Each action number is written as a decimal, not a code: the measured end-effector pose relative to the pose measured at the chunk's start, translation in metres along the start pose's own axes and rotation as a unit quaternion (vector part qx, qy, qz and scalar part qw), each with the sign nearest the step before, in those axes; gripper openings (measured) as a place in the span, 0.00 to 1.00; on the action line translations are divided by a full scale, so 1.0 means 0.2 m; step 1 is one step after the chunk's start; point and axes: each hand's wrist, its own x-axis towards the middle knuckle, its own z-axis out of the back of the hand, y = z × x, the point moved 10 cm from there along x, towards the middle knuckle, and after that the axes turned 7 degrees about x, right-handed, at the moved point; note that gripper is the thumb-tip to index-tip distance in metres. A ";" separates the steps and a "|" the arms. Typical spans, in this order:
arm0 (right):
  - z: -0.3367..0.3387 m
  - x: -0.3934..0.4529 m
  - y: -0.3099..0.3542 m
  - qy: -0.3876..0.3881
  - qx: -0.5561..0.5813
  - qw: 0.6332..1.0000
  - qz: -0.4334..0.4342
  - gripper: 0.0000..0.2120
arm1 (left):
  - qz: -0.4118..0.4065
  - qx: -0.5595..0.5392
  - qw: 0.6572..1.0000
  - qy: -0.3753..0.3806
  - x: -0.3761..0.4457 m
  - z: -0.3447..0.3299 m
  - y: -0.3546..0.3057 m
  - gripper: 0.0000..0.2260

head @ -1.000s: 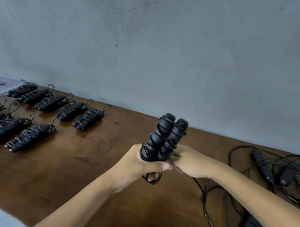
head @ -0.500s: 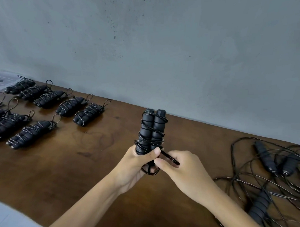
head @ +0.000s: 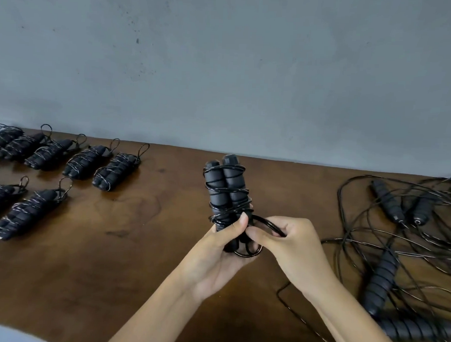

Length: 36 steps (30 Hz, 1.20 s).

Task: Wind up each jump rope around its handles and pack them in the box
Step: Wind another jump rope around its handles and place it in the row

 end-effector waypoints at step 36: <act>0.01 -0.04 0.21 0.136 -0.484 0.862 0.056 0.15 | 0.156 0.784 0.582 0.151 0.09 -0.12 -0.23 0.11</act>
